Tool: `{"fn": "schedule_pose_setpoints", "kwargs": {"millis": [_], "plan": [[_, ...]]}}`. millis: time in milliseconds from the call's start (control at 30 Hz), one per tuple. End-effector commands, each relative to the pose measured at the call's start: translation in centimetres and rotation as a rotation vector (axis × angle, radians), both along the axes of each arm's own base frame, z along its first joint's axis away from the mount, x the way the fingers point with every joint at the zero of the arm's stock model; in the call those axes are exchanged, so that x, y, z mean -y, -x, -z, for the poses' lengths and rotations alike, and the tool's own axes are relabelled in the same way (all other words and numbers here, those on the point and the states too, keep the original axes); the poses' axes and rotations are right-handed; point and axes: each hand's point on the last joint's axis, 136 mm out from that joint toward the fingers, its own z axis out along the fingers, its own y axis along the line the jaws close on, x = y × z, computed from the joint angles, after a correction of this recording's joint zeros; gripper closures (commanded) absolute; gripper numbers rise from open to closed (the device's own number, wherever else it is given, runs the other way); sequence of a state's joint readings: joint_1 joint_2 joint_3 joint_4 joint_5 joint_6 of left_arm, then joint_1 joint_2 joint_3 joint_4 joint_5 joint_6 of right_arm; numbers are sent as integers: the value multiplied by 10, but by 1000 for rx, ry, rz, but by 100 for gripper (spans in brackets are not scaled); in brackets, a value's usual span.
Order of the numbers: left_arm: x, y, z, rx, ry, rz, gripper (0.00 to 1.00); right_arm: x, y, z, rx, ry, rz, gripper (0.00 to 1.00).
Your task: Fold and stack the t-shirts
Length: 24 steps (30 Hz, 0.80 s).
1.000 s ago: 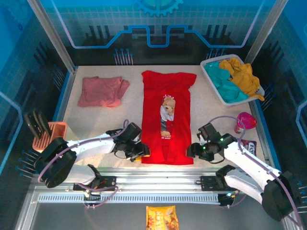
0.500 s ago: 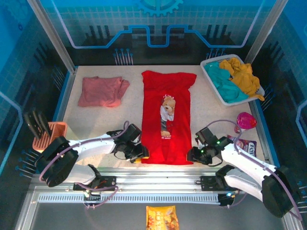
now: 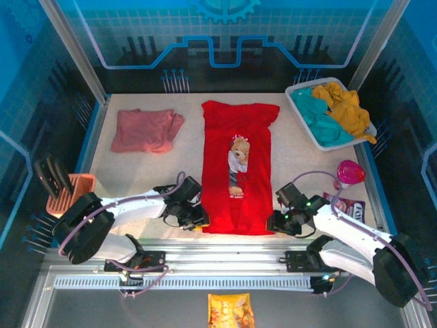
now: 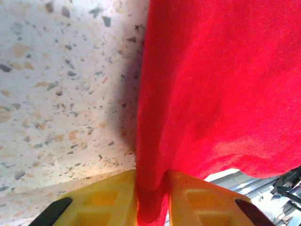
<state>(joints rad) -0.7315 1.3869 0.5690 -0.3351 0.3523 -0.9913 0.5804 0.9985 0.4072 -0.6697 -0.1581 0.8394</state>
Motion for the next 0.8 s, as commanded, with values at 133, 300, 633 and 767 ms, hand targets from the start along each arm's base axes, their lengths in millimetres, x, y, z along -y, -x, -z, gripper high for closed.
{"fn": "schedule_pose_setpoints", "kwargs": {"millis": [133, 300, 633, 767], "plan": [[4, -3, -3, 23, -12, 16, 84, -20, 9, 2, -34, -48, -38, 63], [6, -6, -7, 35, -9, 16, 85, -25, 9, -1, -28, -46, -48, 65], [7, -6, -9, 43, -12, 19, 86, -28, 7, -5, -16, -17, -68, 66], [7, -7, -9, 45, -12, 19, 87, -40, 2, -10, 2, -75, -75, 62]]}}
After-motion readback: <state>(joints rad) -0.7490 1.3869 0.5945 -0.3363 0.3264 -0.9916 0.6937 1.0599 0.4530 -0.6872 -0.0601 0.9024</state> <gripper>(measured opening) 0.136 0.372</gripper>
